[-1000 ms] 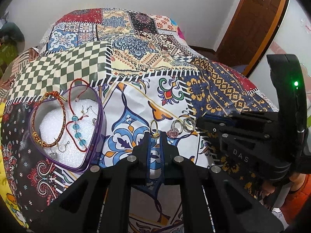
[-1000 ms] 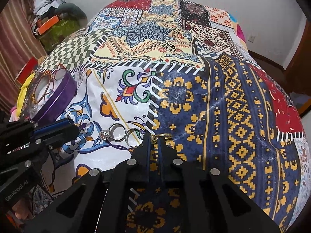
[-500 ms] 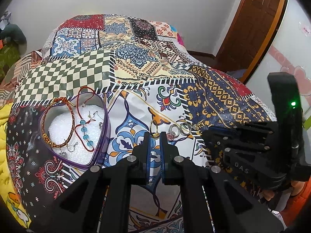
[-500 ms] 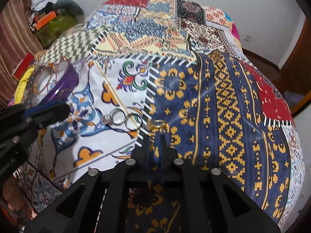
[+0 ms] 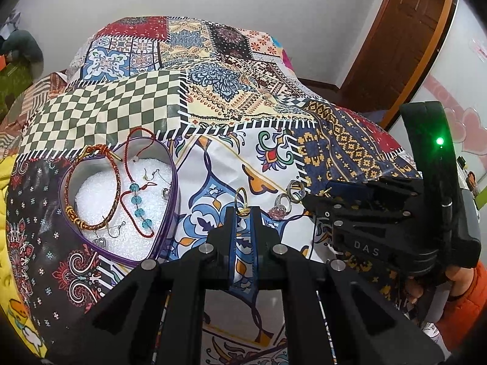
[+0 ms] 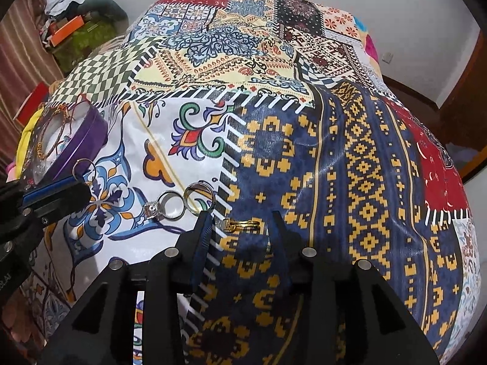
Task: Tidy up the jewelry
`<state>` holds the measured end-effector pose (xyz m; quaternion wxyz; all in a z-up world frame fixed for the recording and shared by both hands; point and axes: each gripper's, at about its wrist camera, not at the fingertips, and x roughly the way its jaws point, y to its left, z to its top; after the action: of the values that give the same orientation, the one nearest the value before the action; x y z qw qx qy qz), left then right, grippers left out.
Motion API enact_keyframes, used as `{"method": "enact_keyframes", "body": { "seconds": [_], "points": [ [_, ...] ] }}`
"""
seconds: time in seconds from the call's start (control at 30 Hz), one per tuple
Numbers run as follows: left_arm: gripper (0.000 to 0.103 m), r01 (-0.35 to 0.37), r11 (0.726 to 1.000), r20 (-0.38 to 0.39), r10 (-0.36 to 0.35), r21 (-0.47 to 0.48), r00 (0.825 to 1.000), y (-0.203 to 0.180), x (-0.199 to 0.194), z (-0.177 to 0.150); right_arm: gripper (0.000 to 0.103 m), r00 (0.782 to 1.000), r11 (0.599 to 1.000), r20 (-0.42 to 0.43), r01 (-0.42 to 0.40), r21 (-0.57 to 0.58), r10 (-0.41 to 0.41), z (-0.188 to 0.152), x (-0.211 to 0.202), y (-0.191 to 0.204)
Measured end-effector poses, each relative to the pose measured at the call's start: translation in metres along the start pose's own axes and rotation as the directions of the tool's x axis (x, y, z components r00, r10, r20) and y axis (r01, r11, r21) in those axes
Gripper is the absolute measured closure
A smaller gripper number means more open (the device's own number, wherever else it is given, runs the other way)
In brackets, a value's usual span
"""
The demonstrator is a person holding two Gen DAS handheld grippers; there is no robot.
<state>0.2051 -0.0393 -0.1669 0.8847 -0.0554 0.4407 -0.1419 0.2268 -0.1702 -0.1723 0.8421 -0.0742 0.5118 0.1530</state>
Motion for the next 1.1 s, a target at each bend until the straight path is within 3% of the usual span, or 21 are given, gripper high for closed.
{"method": "enact_keyframes", "body": {
  "seconds": [0.1, 0.37, 0.67, 1.1],
  "points": [
    [0.096, 0.002, 1.0, -0.001, -0.002, 0.003, 1.0, -0.001, 0.001, 0.0, 0.081, 1.0, 1.0, 0.013, 0.009, 0.002, -0.009, 0.001, 0.001, -0.001],
    [0.096, -0.002, 1.0, 0.016, 0.002, 0.011, 1.0, -0.005, -0.007, 0.003, 0.081, 0.999, 1.0, 0.049, -0.007, 0.021, 0.006, -0.001, -0.01, -0.004],
    [0.096, -0.017, 1.0, 0.08, 0.016, 0.015, 0.997, -0.006, -0.037, 0.009, 0.081, 0.99, 1.0, 0.139, -0.018, 0.005, 0.017, 0.001, -0.051, 0.011],
    [0.096, -0.091, 0.996, 0.188, 0.092, -0.014, 0.978, 0.01, -0.095, 0.014, 0.081, 0.945, 0.995, 0.31, -0.09, -0.05, 0.101, 0.019, -0.11, 0.052]
  ]
}}
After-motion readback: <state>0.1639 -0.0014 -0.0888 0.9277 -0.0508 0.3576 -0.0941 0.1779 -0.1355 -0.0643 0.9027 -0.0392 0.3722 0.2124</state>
